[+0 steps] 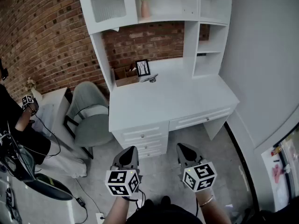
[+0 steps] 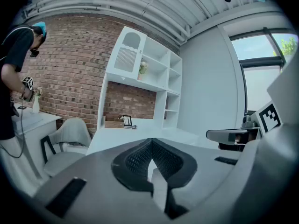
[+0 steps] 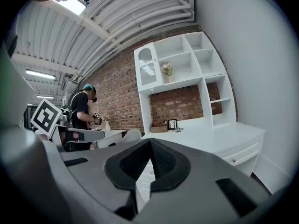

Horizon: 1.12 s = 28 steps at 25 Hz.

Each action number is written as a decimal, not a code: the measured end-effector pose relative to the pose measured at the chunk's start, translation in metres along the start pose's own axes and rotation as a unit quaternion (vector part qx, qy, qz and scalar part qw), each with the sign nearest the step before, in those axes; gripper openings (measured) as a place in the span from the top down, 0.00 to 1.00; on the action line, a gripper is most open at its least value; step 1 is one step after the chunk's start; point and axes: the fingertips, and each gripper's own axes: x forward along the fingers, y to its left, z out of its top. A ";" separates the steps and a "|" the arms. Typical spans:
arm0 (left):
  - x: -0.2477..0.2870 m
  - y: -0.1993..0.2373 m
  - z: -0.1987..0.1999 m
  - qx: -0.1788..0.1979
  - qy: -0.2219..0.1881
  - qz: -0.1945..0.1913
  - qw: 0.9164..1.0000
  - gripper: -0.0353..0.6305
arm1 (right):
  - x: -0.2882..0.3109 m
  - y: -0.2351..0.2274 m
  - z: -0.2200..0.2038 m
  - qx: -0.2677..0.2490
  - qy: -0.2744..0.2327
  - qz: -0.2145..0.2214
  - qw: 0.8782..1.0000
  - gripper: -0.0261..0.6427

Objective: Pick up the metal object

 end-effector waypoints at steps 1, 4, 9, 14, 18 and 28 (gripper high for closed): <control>0.002 -0.002 0.000 0.002 0.000 -0.001 1.000 0.93 | -0.001 -0.001 0.000 0.001 -0.001 0.001 1.000 0.96; 0.007 -0.008 -0.001 0.005 0.002 -0.001 1.000 0.93 | -0.003 -0.005 -0.001 0.008 -0.003 0.006 1.000 0.95; 0.015 -0.003 0.004 -0.026 -0.001 0.008 1.000 0.93 | -0.009 -0.019 -0.001 0.029 -0.008 0.006 1.000 0.95; 0.023 -0.001 0.015 -0.032 -0.010 0.018 0.999 0.93 | -0.010 -0.034 0.003 0.036 -0.016 -0.001 0.999 0.95; 0.037 -0.002 0.018 -0.038 -0.010 0.020 0.999 0.93 | -0.003 -0.044 0.003 0.043 -0.016 -0.006 0.999 0.96; 0.100 0.017 0.026 -0.043 0.005 0.013 0.999 0.93 | 0.048 -0.068 0.013 0.049 -0.011 -0.003 0.999 0.95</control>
